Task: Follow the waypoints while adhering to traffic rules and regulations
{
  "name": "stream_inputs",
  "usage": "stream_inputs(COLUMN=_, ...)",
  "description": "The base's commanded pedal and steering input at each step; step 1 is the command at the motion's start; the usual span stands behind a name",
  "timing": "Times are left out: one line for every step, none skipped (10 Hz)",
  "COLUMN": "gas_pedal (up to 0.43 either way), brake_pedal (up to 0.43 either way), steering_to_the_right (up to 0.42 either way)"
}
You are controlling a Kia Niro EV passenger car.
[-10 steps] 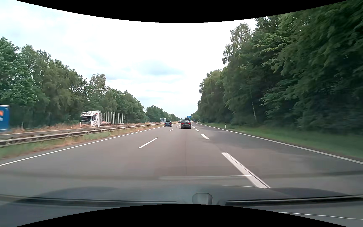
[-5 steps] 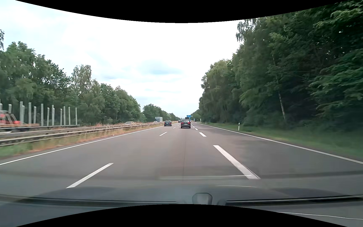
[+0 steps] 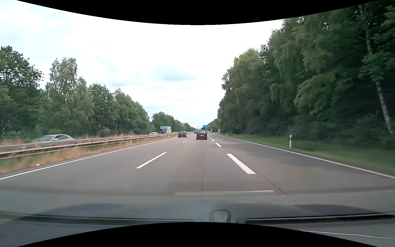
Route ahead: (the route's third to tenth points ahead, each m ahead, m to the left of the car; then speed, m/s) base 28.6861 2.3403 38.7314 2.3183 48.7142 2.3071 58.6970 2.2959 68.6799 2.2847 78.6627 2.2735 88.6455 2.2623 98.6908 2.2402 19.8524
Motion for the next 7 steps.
stream_inputs(gas_pedal=0.22, brake_pedal=0.0, steering_to_the_right=-0.002)
stream_inputs(gas_pedal=0.197, brake_pedal=0.0, steering_to_the_right=-0.002)
stream_inputs(gas_pedal=0.177, brake_pedal=0.0, steering_to_the_right=-0.002)
stream_inputs(gas_pedal=0.177, brake_pedal=0.0, steering_to_the_right=-0.002)
stream_inputs(gas_pedal=0.177, brake_pedal=0.0, steering_to_the_right=-0.002)
stream_inputs(gas_pedal=0.177, brake_pedal=0.0, steering_to_the_right=-0.002)
stream_inputs(gas_pedal=0.189, brake_pedal=0.0, steering_to_the_right=-0.002)
